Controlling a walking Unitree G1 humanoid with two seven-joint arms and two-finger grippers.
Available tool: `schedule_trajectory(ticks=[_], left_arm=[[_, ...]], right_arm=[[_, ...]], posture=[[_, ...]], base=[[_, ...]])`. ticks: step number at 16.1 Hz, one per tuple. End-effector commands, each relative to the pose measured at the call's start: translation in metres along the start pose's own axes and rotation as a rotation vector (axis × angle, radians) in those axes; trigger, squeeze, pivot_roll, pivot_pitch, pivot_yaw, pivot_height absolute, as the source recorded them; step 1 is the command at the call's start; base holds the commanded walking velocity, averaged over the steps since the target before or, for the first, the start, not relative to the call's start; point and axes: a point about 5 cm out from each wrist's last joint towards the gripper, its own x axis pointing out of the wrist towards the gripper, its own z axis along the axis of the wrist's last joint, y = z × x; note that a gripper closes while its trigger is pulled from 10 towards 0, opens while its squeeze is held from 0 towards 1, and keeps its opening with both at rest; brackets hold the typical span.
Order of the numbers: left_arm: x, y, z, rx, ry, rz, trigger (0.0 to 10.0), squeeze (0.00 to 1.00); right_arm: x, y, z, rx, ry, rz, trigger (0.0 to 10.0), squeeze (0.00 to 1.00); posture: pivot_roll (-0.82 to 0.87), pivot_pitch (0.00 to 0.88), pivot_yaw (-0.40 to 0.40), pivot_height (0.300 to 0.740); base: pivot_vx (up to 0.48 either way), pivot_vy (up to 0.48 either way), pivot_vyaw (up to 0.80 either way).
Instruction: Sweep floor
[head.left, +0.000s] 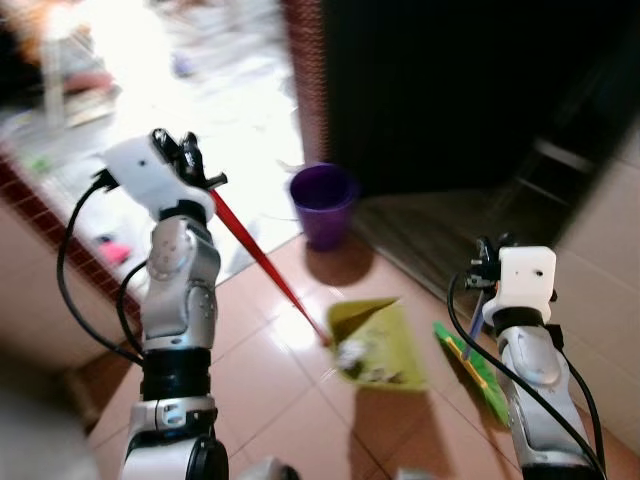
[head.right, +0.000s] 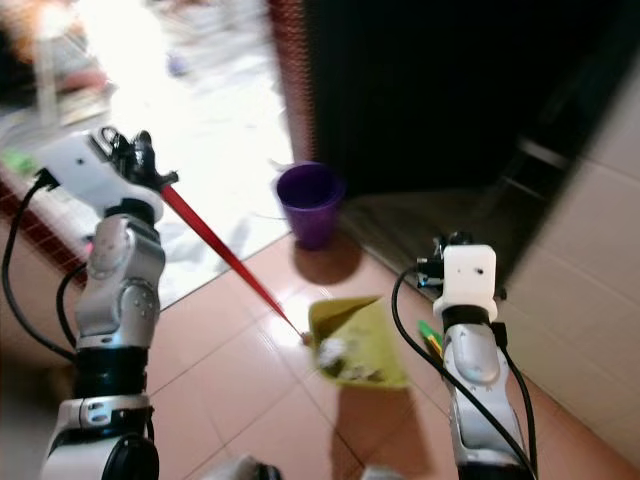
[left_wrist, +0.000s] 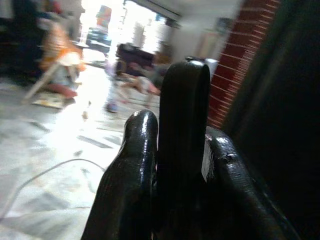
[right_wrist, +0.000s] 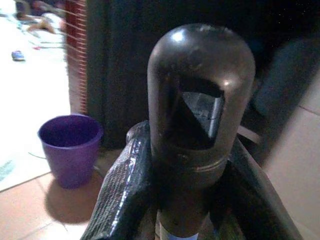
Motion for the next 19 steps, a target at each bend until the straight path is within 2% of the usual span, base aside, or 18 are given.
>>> schedule_trajectory(ticks=[1, 3, 5, 7, 10, 13, 15, 19], left_arm=[[0.006, 0.000, 0.022, -0.012, -0.092, 0.012, 10.0, 0.00], [0.011, -0.002, 0.031, -0.023, -0.122, 0.028, 10.0, 0.00], [0.020, 0.000, 0.049, -0.030, -0.182, 0.057, 10.0, 0.00], [0.024, -0.001, 0.055, -0.042, -0.197, 0.058, 10.0, 0.00], [0.028, -0.005, 0.061, -0.071, -0.210, 0.060, 10.0, 0.00], [0.031, -0.011, 0.069, -0.078, -0.238, 0.056, 10.0, 0.00], [0.033, -0.013, 0.072, -0.055, -0.259, 0.052, 10.0, 0.00], [0.033, -0.022, 0.066, -0.049, -0.226, 0.022, 10.0, 0.00]], right_arm=[[0.003, 0.011, 0.010, 0.043, -0.051, 0.035, 10.0, 0.00], [0.003, 0.012, 0.010, 0.047, -0.050, 0.038, 10.0, 0.00], [0.004, 0.014, 0.010, 0.046, -0.054, 0.045, 10.0, 0.00], [0.003, 0.014, 0.011, 0.041, -0.058, 0.047, 10.0, 0.00], [0.001, 0.016, 0.008, 0.047, -0.052, 0.051, 10.0, 0.00], [0.001, 0.017, 0.007, 0.060, -0.045, 0.055, 10.0, 0.00], [0.001, 0.020, 0.006, 0.066, -0.040, 0.063, 10.0, 0.00], [-0.001, 0.025, 0.005, 0.096, -0.024, 0.080, 10.0, 0.00]], posture=[[-0.16, 0.000, 0.080, 0.740], [-0.16, 0.000, 0.078, 0.740], [-0.16, 0.000, 0.079, 0.740], [-0.16, 0.000, 0.082, 0.740], [-0.16, 0.000, 0.086, 0.740], [-0.16, 0.000, 0.087, 0.740], [-0.16, 0.000, 0.086, 0.740], [-0.15, 0.000, 0.089, 0.740]], base=[[0.330, 0.349, 0.00], [0.330, 0.349, 0.00], [0.332, 0.347, 0.00], [0.345, 0.332, 0.32], [0.378, 0.292, 0.57], [0.411, 0.245, 0.00], [0.431, 0.000, 0.00], [0.478, 0.000, -0.20]])
